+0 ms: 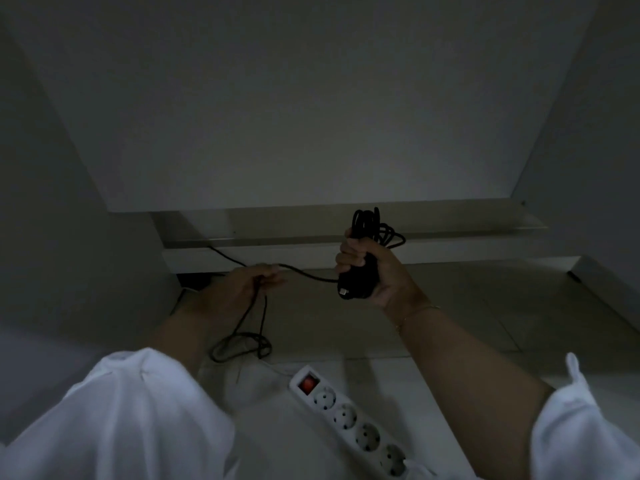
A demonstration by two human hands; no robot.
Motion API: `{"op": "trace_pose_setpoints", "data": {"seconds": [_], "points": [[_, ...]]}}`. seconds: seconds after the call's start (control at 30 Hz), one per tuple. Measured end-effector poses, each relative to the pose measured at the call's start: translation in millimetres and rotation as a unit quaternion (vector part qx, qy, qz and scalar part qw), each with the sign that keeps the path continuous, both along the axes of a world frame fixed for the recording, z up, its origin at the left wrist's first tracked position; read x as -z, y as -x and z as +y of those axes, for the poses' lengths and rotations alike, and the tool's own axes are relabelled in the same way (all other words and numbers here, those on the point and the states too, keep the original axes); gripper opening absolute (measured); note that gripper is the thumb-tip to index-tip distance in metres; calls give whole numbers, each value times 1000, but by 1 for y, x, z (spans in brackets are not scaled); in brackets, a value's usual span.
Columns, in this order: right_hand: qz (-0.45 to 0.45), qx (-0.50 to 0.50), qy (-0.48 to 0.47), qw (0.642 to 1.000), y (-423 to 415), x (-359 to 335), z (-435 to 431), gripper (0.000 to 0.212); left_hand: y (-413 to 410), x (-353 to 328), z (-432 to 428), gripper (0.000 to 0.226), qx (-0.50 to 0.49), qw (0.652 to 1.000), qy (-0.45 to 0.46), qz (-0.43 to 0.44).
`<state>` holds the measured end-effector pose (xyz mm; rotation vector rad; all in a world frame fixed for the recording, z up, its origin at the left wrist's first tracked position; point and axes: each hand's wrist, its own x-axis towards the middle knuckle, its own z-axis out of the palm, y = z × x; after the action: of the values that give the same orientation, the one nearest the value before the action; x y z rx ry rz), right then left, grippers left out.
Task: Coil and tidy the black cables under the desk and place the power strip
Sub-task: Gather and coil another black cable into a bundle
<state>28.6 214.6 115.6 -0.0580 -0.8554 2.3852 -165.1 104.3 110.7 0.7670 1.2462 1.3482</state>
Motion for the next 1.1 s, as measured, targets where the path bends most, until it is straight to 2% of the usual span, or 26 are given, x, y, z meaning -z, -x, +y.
{"op": "trace_pose_setpoints", "data": {"seconds": [0.03,0.07,0.13,0.2,0.27,0.4,0.47,0.57,0.73,0.83,0.97,1.1], "points": [[-1,1,0,1000,1,0,-1,36,3,-2,1,26,-27,998,-20,-50],[-3,2,1,1000,3,1,-1,37,1,-10,2,33,-43,995,-34,-88],[-5,0,4,1000,7,4,-2,36,-7,-20,9,47,-58,990,-64,-114],[-13,0,13,1000,10,7,-3,30,-15,-30,13,48,-53,986,-81,-139],[-27,10,23,999,10,10,-4,18,-19,-35,16,52,-33,984,-79,-155],[-78,28,24,996,3,9,-7,19,-34,-33,22,54,-1,984,-71,-163],[-105,40,27,993,1,10,-9,18,-40,-32,24,46,8,985,-57,-163],[-124,57,38,990,2,10,-11,22,-50,-31,27,33,7,991,-11,-135],[-151,97,36,983,14,10,-11,29,-64,-37,28,36,42,995,4,-94],[-161,100,48,981,13,8,-15,39,-56,-35,27,35,102,995,1,-24],[-180,87,39,979,11,0,-24,22,-48,-28,24,32,126,992,2,27],[-231,107,14,967,14,-1,-23,11,-48,-30,27,26,68,995,4,73]]}}
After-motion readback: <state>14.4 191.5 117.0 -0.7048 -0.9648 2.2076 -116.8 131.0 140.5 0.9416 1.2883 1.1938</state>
